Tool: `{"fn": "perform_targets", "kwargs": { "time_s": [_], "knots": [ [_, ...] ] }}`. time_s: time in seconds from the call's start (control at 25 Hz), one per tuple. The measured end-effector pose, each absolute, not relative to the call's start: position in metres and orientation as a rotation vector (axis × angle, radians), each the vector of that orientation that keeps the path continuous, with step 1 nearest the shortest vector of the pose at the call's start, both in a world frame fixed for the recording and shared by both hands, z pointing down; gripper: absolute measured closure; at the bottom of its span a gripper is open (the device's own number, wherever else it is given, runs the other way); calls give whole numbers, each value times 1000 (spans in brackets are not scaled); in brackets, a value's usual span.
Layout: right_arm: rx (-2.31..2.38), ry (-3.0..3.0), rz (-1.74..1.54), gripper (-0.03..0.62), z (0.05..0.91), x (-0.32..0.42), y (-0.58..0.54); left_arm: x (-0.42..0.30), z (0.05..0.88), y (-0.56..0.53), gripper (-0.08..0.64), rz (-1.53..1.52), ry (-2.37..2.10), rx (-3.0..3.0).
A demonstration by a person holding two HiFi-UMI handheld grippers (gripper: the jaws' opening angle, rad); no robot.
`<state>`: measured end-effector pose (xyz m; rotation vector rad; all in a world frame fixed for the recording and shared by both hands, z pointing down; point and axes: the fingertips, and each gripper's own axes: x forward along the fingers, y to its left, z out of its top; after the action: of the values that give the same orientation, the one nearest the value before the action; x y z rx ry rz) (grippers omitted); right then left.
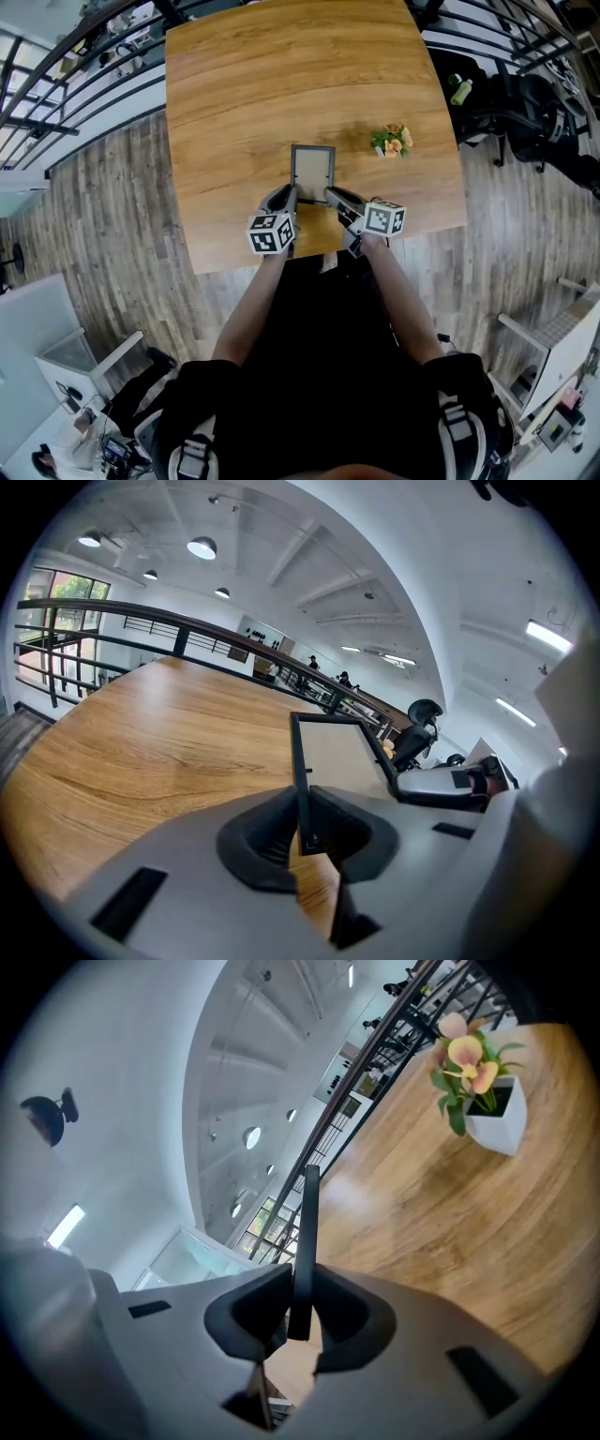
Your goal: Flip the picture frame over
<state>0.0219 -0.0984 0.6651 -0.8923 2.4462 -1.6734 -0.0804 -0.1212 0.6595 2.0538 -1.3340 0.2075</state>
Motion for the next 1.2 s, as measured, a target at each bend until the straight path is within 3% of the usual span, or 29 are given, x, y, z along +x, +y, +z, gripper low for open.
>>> {"fn": "perform_targets", "kwargs": {
  "time_s": [0.8,1.04,1.2],
  "knots": [
    [-1057,2701,-1506,517,658,16,-99,-63,665,-120,482,255,-1248,2149],
    [-1159,2900,-1316,516,659,18,-107,-53,652,-127,460,244,-1214,2182],
    [-1260,3217,-942,515,660,16,-104,-47,644,-130,440,197,-1196,2181]
  ]
}}
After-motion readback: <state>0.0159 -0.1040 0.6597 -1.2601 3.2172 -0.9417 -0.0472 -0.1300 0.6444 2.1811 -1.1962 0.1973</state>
